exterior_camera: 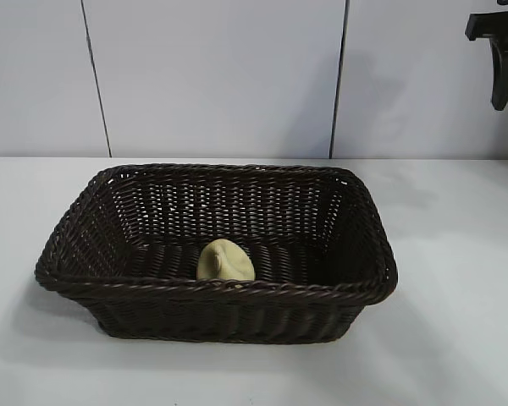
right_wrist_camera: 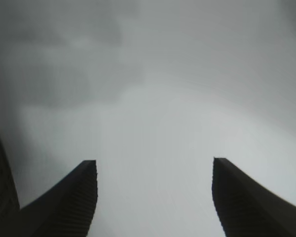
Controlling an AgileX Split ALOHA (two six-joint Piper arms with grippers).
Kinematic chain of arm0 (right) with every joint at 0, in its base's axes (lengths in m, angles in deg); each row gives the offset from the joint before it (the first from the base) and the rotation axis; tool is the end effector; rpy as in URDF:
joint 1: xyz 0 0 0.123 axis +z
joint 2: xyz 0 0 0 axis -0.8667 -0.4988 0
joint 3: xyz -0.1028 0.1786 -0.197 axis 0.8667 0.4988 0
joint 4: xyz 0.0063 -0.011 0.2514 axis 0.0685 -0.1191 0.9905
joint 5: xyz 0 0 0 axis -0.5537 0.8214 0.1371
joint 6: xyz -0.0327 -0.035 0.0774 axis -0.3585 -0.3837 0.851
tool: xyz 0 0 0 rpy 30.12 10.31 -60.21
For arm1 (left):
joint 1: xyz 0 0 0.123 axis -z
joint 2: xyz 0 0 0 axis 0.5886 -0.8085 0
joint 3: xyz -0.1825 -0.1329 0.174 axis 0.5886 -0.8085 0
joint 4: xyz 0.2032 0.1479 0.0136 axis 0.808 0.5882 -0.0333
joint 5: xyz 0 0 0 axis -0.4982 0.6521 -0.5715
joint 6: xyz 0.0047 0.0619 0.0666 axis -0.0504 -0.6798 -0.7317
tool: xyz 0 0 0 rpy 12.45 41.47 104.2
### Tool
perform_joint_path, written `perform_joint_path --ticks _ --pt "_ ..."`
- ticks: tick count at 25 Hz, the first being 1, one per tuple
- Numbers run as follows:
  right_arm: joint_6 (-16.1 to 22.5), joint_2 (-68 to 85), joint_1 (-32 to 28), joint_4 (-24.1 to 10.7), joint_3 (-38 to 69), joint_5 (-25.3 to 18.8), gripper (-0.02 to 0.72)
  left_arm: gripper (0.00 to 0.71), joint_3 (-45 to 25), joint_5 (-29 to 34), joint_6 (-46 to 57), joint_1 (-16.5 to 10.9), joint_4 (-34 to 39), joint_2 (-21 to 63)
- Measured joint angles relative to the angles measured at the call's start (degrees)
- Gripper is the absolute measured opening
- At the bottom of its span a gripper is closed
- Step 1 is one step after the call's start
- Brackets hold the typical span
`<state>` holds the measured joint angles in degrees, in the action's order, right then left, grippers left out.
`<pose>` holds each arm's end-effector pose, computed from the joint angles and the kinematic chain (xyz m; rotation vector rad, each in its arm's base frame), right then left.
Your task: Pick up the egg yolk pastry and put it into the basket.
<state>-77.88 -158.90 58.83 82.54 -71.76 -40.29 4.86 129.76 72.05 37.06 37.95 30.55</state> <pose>0.3955 -0.0138 0.2928 0.1971 2.8791 -0.0658 -0.0078 0.0044 0.2681 -0.0110 2.1083 0.0402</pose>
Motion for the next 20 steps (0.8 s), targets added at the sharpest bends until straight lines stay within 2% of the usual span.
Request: perform_joint_path --ticks 3,7,14,20 --pt "-2.0 2.2 0.0 1.6 5.4 0.0 0.484 0.561 0.0 0.0 0.0 0.0 0.0 0.0" --pt "-4.1 8.1 0.1 2.2 16.0 0.1 0.484 0.561 0.0 0.0 0.0 0.0 0.0 0.0" --pt "-4.6 23.7 0.1 2.6 33.9 0.2 0.484 0.561 0.0 0.0 0.0 0.0 0.0 0.0" --pt "-7.0 38.9 0.1 2.6 44.3 1.0 0.484 0.561 0.0 0.0 0.0 0.0 0.0 0.0"
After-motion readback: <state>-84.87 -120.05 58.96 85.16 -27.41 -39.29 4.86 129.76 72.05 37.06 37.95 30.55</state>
